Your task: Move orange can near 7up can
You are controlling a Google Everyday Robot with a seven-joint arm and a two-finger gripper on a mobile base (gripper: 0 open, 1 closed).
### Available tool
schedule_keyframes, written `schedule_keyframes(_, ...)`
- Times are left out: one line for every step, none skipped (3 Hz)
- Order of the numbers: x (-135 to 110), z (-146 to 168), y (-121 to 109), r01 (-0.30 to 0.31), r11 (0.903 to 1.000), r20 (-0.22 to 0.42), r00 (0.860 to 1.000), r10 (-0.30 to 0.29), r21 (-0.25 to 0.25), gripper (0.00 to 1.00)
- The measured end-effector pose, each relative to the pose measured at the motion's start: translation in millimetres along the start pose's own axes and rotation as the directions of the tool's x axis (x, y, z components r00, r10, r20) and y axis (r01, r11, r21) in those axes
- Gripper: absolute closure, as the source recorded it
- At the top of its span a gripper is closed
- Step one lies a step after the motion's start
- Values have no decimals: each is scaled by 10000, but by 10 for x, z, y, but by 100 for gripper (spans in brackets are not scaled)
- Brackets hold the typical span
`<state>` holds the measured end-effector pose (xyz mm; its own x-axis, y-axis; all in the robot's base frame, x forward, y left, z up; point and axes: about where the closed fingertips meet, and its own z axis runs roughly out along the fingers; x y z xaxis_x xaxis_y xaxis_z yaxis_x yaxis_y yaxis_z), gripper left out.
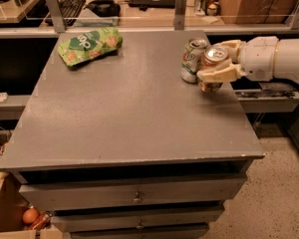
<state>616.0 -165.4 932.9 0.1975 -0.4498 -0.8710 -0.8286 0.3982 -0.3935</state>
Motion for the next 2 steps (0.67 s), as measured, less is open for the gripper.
schedule_keyframes(102,-20,-12,-191,9995,15,9998,191,245,35)
schedule_keyframes(163,-26,-5,-317,9987,43,9995,316,404,12)
